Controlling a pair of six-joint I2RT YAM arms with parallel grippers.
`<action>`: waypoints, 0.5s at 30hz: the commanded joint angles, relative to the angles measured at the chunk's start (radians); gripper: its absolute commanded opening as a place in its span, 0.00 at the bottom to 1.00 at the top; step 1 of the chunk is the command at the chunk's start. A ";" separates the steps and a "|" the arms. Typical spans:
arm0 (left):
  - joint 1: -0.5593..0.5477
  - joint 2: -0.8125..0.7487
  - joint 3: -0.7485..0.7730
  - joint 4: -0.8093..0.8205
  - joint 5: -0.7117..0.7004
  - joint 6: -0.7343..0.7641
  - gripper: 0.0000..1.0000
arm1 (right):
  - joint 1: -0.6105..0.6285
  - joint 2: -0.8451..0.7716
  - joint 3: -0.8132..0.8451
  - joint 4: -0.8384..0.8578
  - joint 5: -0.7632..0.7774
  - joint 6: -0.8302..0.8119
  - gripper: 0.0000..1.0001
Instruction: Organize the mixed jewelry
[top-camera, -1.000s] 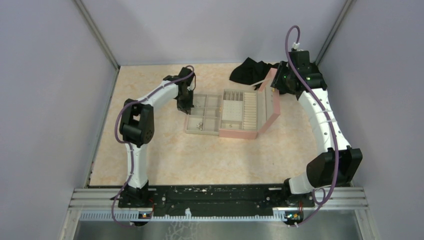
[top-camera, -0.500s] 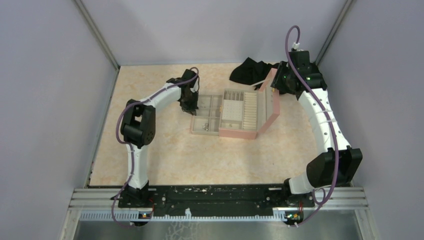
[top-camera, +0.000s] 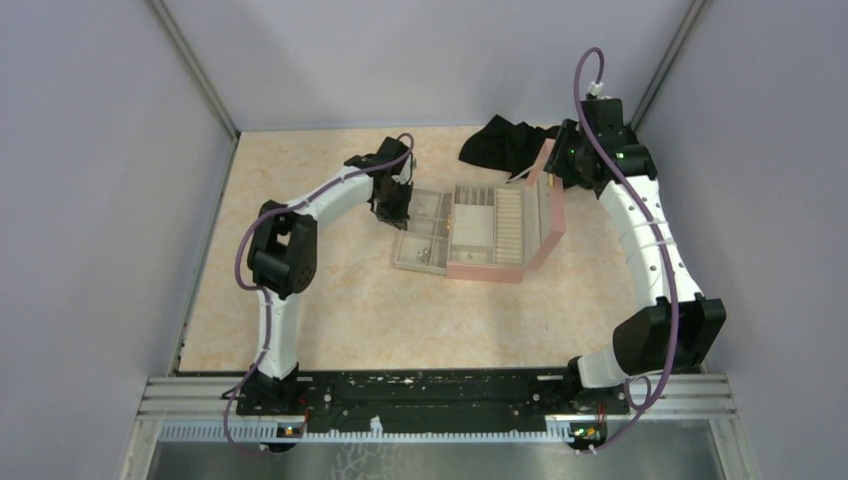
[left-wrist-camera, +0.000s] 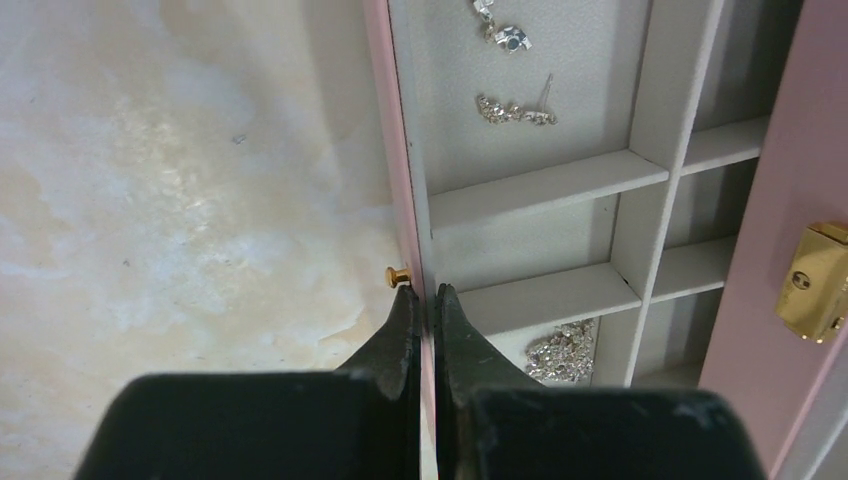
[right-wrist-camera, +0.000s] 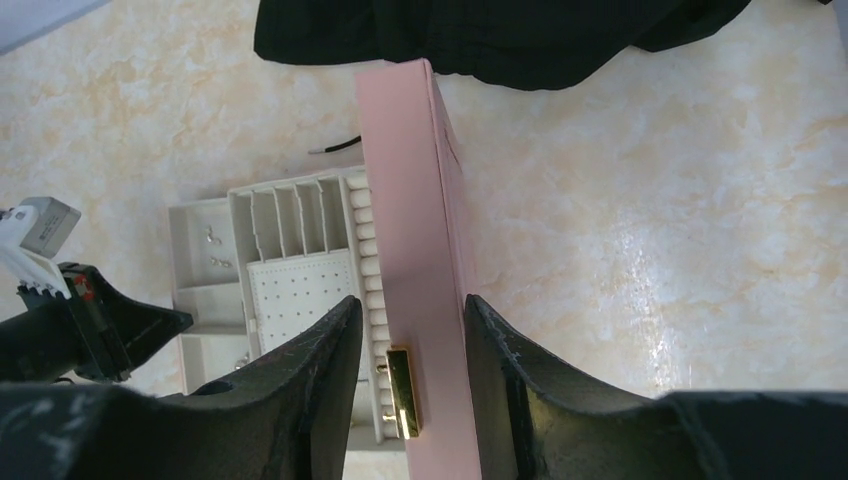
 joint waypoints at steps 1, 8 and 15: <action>-0.051 0.011 0.067 0.026 0.143 -0.003 0.00 | -0.041 -0.040 0.063 0.022 -0.007 0.010 0.43; -0.061 0.035 0.080 0.018 0.189 -0.009 0.29 | -0.145 -0.073 0.040 0.033 -0.076 0.043 0.47; -0.056 -0.004 0.090 -0.022 0.059 0.008 0.40 | -0.177 -0.115 0.061 0.030 -0.048 0.050 0.48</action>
